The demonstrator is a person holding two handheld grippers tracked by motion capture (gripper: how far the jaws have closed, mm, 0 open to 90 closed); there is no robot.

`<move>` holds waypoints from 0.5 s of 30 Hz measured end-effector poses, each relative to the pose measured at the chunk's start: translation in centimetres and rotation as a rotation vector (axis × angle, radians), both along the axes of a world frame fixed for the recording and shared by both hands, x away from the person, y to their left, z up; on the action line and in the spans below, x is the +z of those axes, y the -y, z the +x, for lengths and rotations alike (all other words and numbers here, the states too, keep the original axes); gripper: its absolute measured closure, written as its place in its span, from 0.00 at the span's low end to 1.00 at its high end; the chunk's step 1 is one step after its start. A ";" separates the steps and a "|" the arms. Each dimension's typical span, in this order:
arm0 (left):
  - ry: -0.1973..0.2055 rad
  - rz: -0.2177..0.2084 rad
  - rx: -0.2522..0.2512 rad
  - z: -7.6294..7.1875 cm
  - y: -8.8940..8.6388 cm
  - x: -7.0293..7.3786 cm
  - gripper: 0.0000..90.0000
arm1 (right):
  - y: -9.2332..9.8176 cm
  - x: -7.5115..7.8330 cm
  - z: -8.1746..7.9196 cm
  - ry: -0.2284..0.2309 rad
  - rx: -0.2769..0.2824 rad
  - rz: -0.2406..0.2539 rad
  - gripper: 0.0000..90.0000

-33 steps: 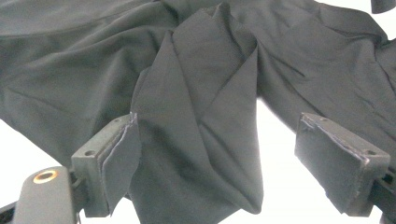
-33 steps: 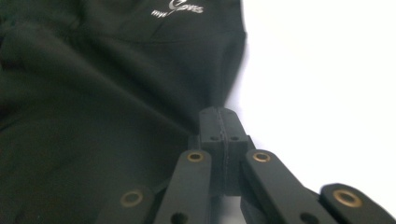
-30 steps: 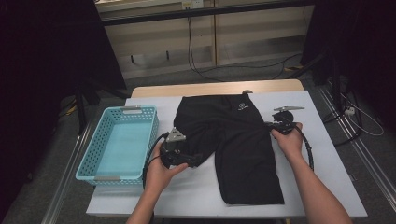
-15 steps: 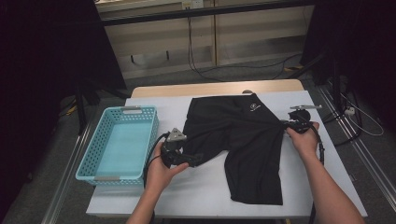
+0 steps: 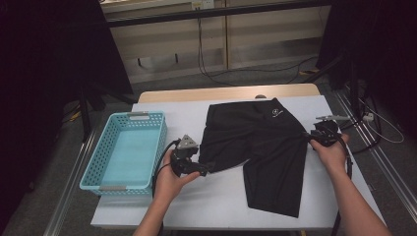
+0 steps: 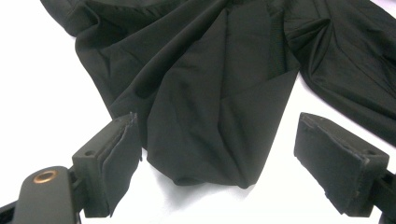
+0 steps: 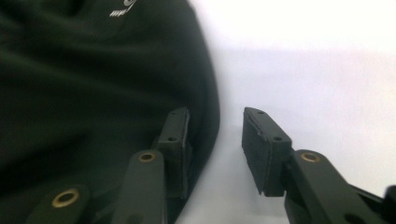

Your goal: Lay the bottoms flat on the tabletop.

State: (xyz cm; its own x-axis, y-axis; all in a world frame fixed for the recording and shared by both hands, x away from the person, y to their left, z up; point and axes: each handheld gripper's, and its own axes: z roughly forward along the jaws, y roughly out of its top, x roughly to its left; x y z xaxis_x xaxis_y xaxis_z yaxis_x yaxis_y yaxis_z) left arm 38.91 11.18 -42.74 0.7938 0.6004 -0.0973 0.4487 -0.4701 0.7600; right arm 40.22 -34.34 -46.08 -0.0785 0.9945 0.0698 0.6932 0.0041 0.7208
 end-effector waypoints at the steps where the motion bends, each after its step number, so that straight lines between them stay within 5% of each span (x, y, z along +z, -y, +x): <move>1: 0.001 -0.001 -0.001 0.0 0.1 0.0 0.17 | -0.1 0.0 -0.6 -0.002 0.006 0.001 0.65; 6: 0.006 0.006 -0.021 0.0 0.4 0.1 0.17 | -1.0 0.3 -3.9 -0.023 0.062 0.004 0.64; 8: 0.008 0.001 -0.022 -0.1 0.5 0.2 0.17 | -1.5 0.4 -5.3 -0.031 0.093 0.041 0.68; 11: 0.016 0.001 -0.032 -0.2 0.8 0.4 0.17 | -2.6 0.5 -7.1 -0.042 0.135 0.030 0.76; 13: 0.017 0.001 -0.038 -0.2 1.0 0.5 0.17 | -3.4 0.6 -8.2 -0.067 0.178 0.084 0.79; 15: 0.020 0.002 -0.037 -0.2 1.1 0.5 0.17 | -4.5 0.6 -9.3 -0.060 0.198 0.050 0.80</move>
State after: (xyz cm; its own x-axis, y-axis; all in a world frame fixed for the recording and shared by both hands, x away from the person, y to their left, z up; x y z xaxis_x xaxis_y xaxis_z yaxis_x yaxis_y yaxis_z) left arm 38.69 10.08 -42.24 0.8174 0.5704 -0.0803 0.4155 -0.4875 0.7679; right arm 30.96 -29.84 -45.48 -0.2664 0.9551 0.1295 0.7241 0.1096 0.6809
